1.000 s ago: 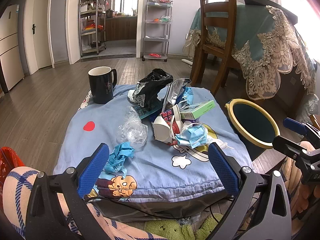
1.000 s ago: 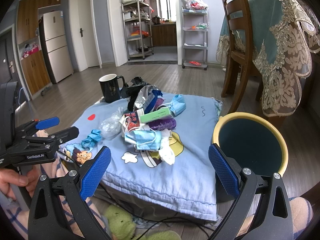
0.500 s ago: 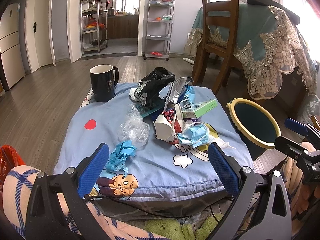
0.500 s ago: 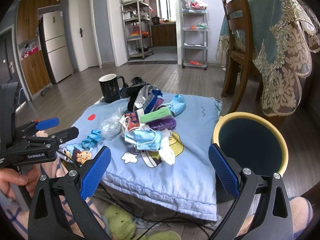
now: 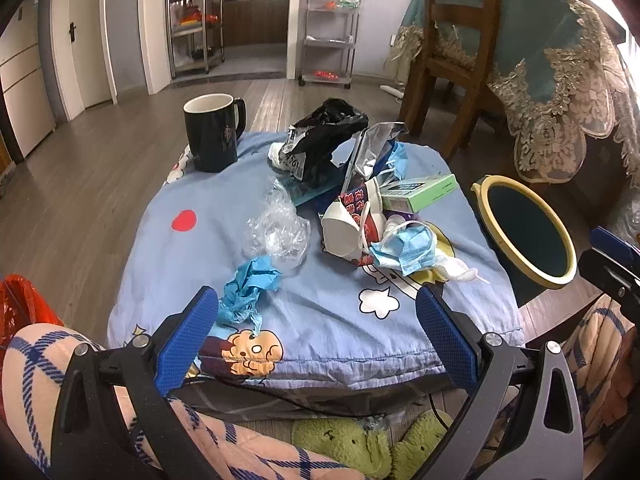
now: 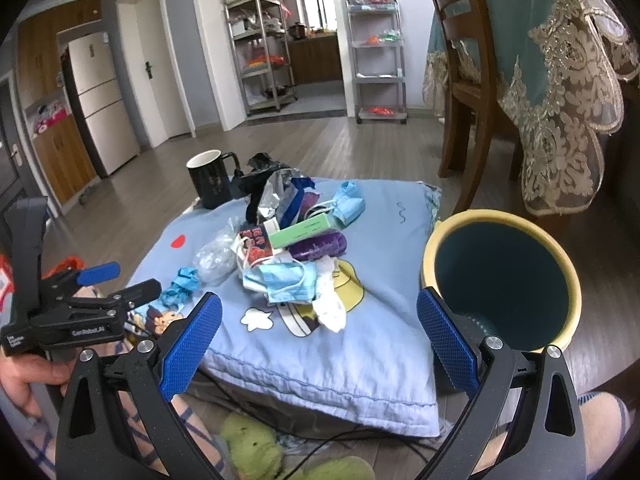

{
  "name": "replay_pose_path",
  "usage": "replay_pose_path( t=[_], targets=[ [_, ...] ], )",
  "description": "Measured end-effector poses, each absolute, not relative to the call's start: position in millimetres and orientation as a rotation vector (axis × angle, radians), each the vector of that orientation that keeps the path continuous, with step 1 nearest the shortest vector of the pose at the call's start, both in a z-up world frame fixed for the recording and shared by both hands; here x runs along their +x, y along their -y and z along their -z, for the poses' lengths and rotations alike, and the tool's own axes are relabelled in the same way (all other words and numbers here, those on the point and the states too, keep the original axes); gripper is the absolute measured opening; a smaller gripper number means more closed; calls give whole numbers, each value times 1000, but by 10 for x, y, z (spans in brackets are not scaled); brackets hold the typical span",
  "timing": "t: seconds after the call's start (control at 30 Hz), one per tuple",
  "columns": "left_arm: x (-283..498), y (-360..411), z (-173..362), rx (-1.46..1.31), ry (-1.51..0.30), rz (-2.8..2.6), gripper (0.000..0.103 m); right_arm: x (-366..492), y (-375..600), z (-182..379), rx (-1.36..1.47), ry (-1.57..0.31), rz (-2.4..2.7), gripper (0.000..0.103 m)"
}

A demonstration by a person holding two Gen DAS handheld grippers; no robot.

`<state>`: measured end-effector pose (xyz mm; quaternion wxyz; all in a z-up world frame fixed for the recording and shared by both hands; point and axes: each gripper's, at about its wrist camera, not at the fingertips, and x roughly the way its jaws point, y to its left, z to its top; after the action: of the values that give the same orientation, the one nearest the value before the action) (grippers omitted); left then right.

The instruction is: Collect trash

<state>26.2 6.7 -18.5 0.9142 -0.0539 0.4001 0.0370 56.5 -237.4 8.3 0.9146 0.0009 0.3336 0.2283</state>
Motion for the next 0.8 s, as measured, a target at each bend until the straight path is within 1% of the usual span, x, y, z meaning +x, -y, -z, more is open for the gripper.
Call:
replay_pose_path(
  t=[0.23,0.37,0.47,0.5,0.63,0.8],
  targets=[
    [390,-168,203,-174,-861,-79,97,727,2284,-95,-25,-695,-485,97],
    [528,-216,300,-187,-904,-98,96,854,2234,-77,-25,-722,-492,97],
    [660,-238,420,-184,-949,-119,89,950,2215,-21,-17,-750,-496,97],
    [694,-246,469,-183,-965,-124,84,989,2210,18,-11,-767,-498,97],
    [850,-286,712,-163,-1052,-169,76,1105,2211,159,8,-820,-491,97],
    [961,-425,884,-170,-1081,-236,72,1168,2243,319,27,-863,-475,97]
  ],
)
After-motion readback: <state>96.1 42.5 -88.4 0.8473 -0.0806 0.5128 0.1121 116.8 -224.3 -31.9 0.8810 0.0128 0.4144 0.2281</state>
